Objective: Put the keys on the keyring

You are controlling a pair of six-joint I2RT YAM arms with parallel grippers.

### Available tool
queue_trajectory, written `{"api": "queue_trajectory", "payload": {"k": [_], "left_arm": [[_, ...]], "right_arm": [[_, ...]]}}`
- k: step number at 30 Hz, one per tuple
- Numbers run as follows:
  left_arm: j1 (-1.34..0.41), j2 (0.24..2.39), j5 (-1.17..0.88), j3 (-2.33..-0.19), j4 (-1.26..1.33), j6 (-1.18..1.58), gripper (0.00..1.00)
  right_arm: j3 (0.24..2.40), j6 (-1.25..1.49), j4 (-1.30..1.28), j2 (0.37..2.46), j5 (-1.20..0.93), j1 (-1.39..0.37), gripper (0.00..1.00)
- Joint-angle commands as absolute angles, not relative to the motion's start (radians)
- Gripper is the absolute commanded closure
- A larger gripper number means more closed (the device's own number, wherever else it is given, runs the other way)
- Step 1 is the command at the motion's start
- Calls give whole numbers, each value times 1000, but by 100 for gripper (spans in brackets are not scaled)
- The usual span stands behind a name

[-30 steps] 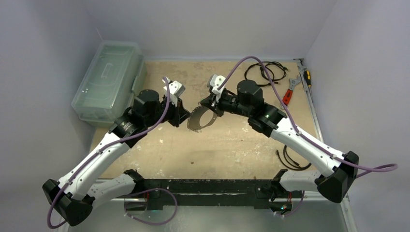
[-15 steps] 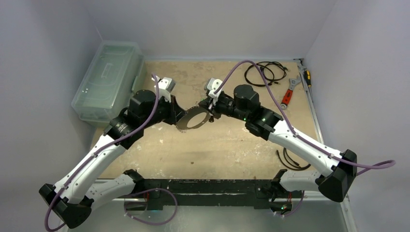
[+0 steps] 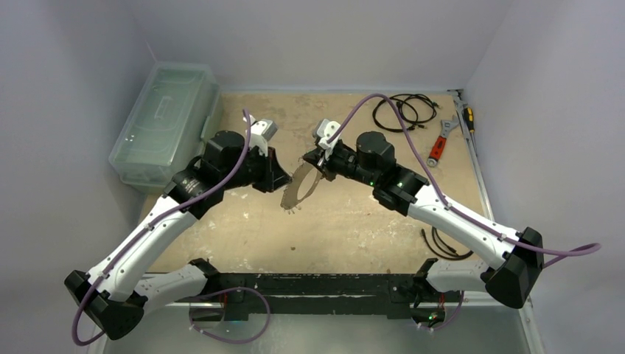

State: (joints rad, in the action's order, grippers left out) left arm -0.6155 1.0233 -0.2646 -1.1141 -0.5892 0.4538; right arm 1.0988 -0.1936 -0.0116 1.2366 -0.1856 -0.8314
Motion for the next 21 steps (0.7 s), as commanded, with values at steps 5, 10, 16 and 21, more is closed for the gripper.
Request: {"api": "queue_trajectory", "payload": {"k": [5,10,16,21], "left_arm": [[-604,1052,-415,-1181,-646,553,100],[-560,1076,-508,-1178,-629,644,100],[-528,1093,-600,-1139,-573,715,100],[-502,1092,-648,-1112,-491,764,100]], "right_arm": [[1100,-185,96,1193,-202,-839,100],[1065,-161,150,1174,-157,-839,100],[1036,-123,222,1172,-96,-839,100],[1021,-96,235,1189,-94,-839,99]]}}
